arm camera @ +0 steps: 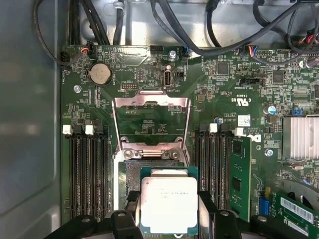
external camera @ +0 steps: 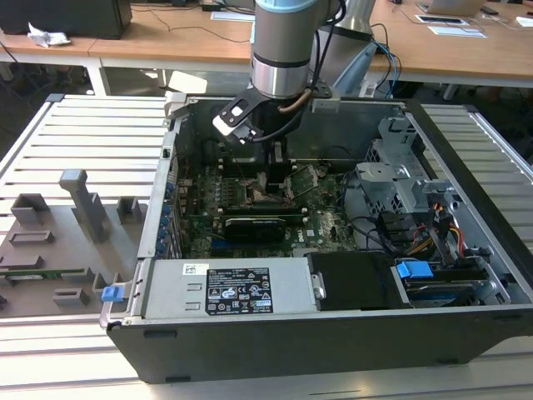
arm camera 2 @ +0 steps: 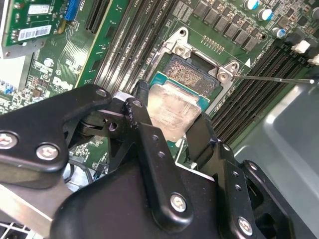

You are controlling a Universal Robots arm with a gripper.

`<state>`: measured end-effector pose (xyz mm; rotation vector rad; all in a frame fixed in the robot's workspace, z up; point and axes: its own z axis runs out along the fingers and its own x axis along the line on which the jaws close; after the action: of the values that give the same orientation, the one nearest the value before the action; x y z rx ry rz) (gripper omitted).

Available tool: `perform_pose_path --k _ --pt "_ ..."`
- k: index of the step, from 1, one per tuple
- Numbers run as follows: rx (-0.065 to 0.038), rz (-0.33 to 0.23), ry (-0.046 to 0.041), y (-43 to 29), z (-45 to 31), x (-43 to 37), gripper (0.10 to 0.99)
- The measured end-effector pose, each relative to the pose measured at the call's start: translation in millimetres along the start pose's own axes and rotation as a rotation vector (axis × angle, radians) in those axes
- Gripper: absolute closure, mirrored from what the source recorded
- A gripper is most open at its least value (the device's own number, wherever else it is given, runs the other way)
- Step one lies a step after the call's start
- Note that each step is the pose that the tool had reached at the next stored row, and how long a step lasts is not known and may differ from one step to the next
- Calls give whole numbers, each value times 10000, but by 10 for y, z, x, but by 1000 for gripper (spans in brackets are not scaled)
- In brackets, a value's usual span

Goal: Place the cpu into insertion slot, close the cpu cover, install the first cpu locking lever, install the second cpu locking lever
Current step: 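Place the cpu into insertion slot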

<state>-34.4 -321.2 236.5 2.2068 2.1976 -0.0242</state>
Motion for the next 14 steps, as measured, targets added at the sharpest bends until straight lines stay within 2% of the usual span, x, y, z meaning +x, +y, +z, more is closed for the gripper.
perform_pose_path --k 4,8,13,14 --pt "1 0 -7 0 39 1 545" --pt "1 0 -5 -1 43 22 545" --pt "1 2 112 -2 57 37 545" --pt "1 1 114 -2 70 37 545"
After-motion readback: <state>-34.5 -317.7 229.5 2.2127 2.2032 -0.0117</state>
